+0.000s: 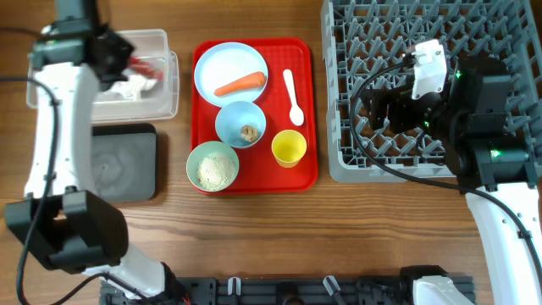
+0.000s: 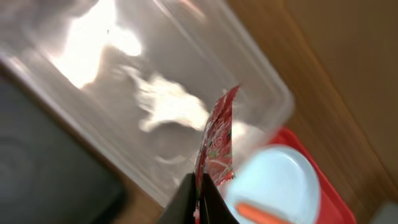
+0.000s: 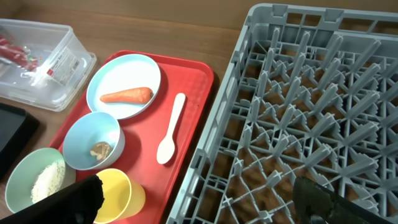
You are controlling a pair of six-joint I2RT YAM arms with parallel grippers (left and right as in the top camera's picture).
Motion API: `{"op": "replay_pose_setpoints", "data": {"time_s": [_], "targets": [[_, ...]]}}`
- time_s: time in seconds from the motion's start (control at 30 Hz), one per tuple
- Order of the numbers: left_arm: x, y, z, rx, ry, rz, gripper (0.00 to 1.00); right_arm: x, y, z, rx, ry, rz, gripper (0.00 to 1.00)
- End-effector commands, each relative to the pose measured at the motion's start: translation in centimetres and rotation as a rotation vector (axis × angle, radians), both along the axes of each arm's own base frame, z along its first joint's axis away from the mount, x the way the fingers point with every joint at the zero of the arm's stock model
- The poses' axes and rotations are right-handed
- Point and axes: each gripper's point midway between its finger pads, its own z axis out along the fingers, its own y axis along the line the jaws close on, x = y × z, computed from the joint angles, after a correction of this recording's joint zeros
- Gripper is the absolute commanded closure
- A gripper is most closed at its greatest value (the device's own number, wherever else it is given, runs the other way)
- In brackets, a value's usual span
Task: Sort waste into correct bins and load items into the dishwasher rack
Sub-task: 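Carry the red wrapper left and release it into the clear bin, then reach the left gripper to the plate and grasp the orange carrot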
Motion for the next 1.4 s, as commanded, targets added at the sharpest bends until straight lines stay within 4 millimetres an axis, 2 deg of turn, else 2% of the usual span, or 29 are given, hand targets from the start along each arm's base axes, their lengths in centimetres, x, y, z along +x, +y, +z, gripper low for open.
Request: {"op": "replay_pose_setpoints", "data": {"time_s": [0.0, 0.03, 0.07, 0.1, 0.17, 0.2, 0.23, 0.37, 0.47, 0.53, 0.6, 0.7, 0.77, 0.83, 1.0, 1.07, 1.2, 1.37], "targets": [[-0.6, 3.3, -2.5, 0.034, 0.077, 0.017, 0.96, 0.1, 0.2, 0.5, 0.019, -0.006, 0.008, 0.0], [-0.4, 3.6, -3.1, 0.045, 0.092, -0.002, 0.95, 0.1, 0.2, 0.5, 0.019, -0.006, 0.008, 0.0], [-0.2, 3.8, -3.7, 0.057, 0.104, -0.025, 0.85, 0.1, 0.2, 0.5, 0.019, -0.006, 0.008, 0.0], [0.0, 3.9, -4.2, 0.065, 0.115, -0.046, 0.69, 0.1, 0.2, 0.5, 0.019, -0.006, 0.008, 0.0], [0.3, 3.9, -4.8, 0.074, 0.125, -0.068, 0.17, 0.1, 0.2, 0.5, 0.019, -0.006, 0.008, 0.0], [0.5, 3.9, -5.0, 0.075, 0.127, -0.07, 0.04, 0.1, 0.2, 0.5, 0.019, -0.006, 0.008, 0.0], [0.6, 4.0, -5.0, 0.076, 0.122, -0.069, 0.0, 0.1, 0.2, 0.5, 0.019, -0.006, 0.008, 0.0], [1.5, 3.8, -4.4, 0.09, 0.083, -0.122, 0.0, 0.1, 0.2, 0.5, 0.019, -0.006, 0.008, 0.0], [2.8, 1.6, -3.2, 0.063, 0.017, -0.288, 0.0, 0.1, 0.2, 0.5, 0.019, -0.006, 0.008, 0.0], [3.8, -2.6, -1.6, 0.025, -0.064, -0.552, 0.0, 0.1, 0.2, 0.5, 0.019, -0.006, 0.008, 0.0], [3.9, -8.1, -0.4, -0.001, -0.137, -0.831, 0.0, 0.1, 0.2, 0.5, 0.019, -0.006, 0.008, 0.0], [3.7, -12.9, -0.5, 0.017, -0.144, -0.982, 0.0, 0.1, 0.2, 0.5, 0.019, -0.006, 0.008, 0.0], [3.5, -16.0, -1.4, 0.062, -0.124, -1.089, 0.0, 0.1, 0.2, 0.5, 0.019, -0.006, 0.008, 0.0], [3.6, -18.4, -2.7, 0.124, -0.088, -1.147, 0.0, 0.1, 0.2, 0.5, 0.019, -0.006, 0.008, 0.0], [4.3, -21.9, -7.7, 0.271, 0.034, -1.191, 0.0, 0.0, 0.2, 0.4, 0.019, -0.002, 0.008, 0.0], [4.6, -22.8, -9.8, 0.293, 0.068, -1.203, 0.0, 0.0, 0.2, 0.4, 0.019, -0.002, 0.008, 0.0], [5.3, -23.1, -13.2, 0.316, 0.107, -1.234, 0.0, 0.0, 0.2, 0.4, 0.019, -0.002, 0.008, 0.0], [5.8, -22.1, -16.4, 0.3, 0.15, -1.225, 0.0, 0.0, 0.2, 0.3, 0.018, 0.0, 0.008, 0.0]]}}
